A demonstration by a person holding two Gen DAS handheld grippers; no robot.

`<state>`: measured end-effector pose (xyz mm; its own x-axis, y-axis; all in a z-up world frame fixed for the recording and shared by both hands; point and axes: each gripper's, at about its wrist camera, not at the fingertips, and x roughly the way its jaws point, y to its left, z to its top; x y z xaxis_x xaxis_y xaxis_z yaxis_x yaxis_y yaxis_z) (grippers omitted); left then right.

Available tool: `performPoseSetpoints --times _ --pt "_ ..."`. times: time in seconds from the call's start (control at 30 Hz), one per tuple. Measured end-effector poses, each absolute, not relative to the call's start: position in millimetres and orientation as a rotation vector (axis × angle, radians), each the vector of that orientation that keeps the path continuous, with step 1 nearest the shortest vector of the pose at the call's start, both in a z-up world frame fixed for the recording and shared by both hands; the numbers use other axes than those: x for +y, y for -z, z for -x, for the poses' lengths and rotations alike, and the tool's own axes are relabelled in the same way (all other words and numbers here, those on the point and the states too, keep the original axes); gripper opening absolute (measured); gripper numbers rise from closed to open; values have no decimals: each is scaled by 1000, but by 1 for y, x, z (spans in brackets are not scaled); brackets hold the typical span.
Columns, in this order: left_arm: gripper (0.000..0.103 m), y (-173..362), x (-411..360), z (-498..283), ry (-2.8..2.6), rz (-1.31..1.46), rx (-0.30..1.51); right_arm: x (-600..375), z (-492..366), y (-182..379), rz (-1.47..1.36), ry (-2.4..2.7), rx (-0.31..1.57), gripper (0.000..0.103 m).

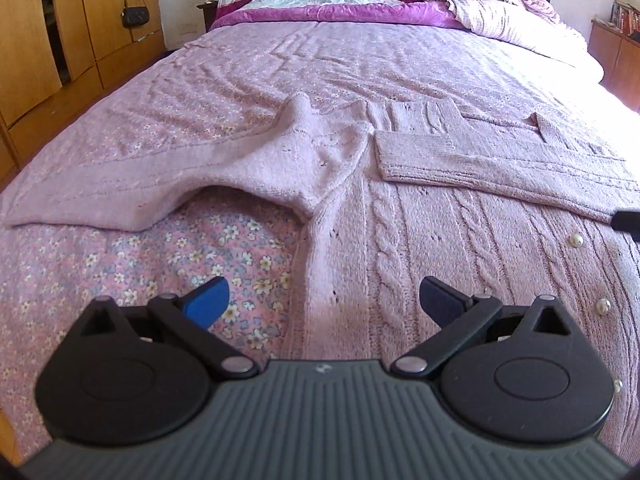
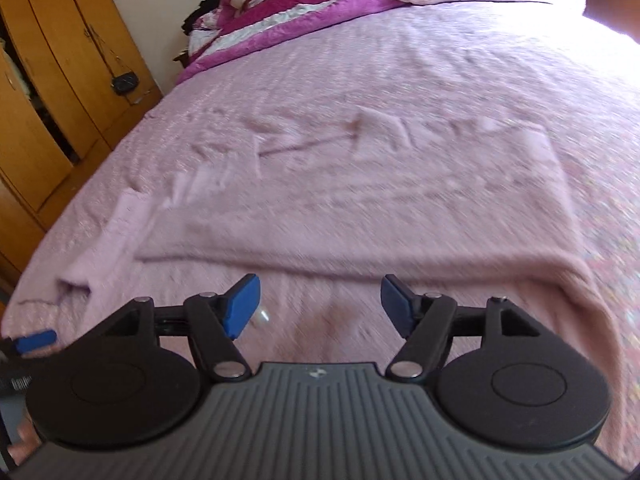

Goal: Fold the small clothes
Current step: 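Move the left gripper toward the other cardigan sleeve, then close the left gripper on the other sleeve's cuff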

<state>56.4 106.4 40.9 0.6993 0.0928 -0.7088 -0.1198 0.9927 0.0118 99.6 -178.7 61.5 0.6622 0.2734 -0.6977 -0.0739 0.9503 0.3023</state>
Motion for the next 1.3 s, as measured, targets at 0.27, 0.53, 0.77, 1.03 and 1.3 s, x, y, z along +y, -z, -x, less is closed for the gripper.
performPoseSetpoints --times 0.27,0.53,0.77,1.03,1.3 --pt "103 -40 104 -52 -119 25 773 -183 -49 -48 -226 -122 789 81" --pt "103 -50 114 -50 -159 37 762 -184 -11 -54 -220 -121 746 88" --pt "103 -61 141 -46 -225 21 747 -189 0 -54 -249 -98 748 89" --pt "103 -64 199 -61 -313 170 752 -190 7 -56 -215 -79 740 91" --pt "103 -56 258 -71 -405 371 706 -193 9 -46 -222 -52 758 91"
